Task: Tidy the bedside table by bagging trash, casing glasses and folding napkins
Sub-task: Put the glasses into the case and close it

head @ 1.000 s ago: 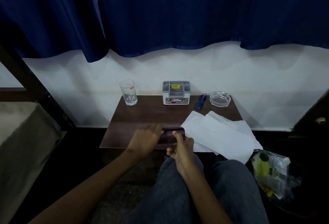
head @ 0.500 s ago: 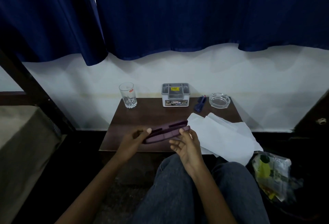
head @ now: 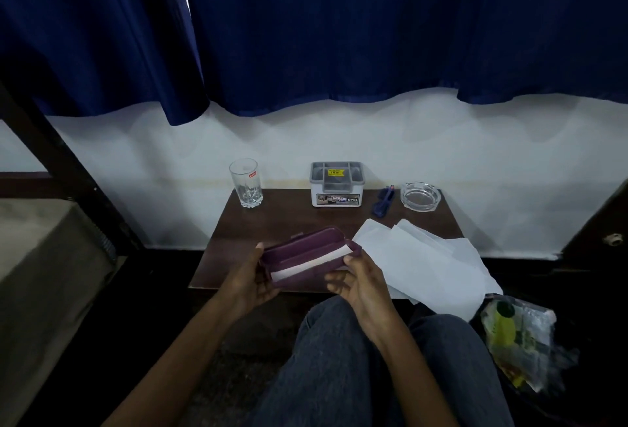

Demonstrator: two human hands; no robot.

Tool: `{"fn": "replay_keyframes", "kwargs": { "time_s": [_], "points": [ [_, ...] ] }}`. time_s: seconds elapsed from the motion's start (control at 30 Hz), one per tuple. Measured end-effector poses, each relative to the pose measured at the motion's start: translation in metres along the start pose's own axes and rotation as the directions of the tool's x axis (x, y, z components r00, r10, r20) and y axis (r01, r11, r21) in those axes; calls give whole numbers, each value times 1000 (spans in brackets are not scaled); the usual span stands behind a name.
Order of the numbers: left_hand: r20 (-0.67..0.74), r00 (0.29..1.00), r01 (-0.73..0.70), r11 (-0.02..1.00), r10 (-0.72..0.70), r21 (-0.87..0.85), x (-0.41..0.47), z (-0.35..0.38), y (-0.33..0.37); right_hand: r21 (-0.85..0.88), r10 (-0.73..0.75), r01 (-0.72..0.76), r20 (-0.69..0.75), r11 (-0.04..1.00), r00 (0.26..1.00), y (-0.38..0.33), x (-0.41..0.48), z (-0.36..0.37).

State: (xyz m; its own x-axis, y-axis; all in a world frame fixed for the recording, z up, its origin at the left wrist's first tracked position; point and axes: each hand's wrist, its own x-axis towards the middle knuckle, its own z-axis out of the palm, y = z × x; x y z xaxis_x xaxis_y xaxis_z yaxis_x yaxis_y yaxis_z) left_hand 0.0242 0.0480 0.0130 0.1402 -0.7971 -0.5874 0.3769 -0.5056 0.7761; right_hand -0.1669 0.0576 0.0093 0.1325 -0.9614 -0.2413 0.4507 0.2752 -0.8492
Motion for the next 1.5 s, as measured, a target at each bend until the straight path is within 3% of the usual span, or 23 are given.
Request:
{"fn": "replay_keyframes", "kwargs": {
  "time_s": [0.13, 0.27, 0.37, 0.43, 0.5, 0.6, 0.73, 0.97, 1.07, 1.2, 1.27, 1.33, 1.43, 1.5],
  "points": [
    [12, 999, 44, 999, -44, -29, 1, -4, -5, -186, 7, -14, -40, 982, 999, 8, 5, 3],
    [-107, 990, -91, 995, 96, 49, 17, -2, -11, -359, -21, -7, -72, 933, 997, 14, 16, 3],
    [-178, 965, -182, 980, 193, 75, 30, 3, -12, -635, -135, 39, -103, 771, 985, 20, 23, 3],
    [-263, 918, -244, 946, 297, 214, 46, 2, -12, -735, -164, 11, -137, 678, 977, 20, 24, 3],
    [-282, 869, -276, 871, 406, 406, 62, -2, -13, -737, -166, 12, -136, 675, 977, 20, 23, 3],
    [-227, 864, -279, 803, 450, 527, 76, -3, -12, -728, -165, 46, -93, 684, 982, 22, 20, 2],
    [-177, 898, -249, 796, 403, 552, 84, -3, -8, -710, -136, 24, -102, 703, 986, 22, 22, 2],
    [-143, 890, -218, 680, 433, 700, 98, -13, -6, -711, -71, -43, -130, 702, 989, 14, 32, 0],
    [-190, 901, -147, 686, 391, 713, 100, -14, -2, -723, -135, -49, -195, 689, 971, -9, 56, -14],
    [-231, 860, 11, 436, 456, 900, 99, 13, 13, -656, -287, 11, -316, 755, 904, -37, 85, -39],
    [-166, 793, -79, 368, 587, 927, 101, 40, 21, -598, -339, 42, -394, 800, 854, -42, 93, -50],
    [6, 754, -272, 303, 657, 913, 109, 78, 25, -520, -364, 70, -489, 851, 793, -45, 99, -58],
    [271, 726, -511, 232, 632, 828, 124, 146, 21, -434, -354, 83, -594, 897, 723, -47, 108, -65],
    [451, 699, -608, 130, 555, 783, 137, 188, 15, -389, -317, 70, -620, 919, 718, -49, 112, -69]
  ]
}}
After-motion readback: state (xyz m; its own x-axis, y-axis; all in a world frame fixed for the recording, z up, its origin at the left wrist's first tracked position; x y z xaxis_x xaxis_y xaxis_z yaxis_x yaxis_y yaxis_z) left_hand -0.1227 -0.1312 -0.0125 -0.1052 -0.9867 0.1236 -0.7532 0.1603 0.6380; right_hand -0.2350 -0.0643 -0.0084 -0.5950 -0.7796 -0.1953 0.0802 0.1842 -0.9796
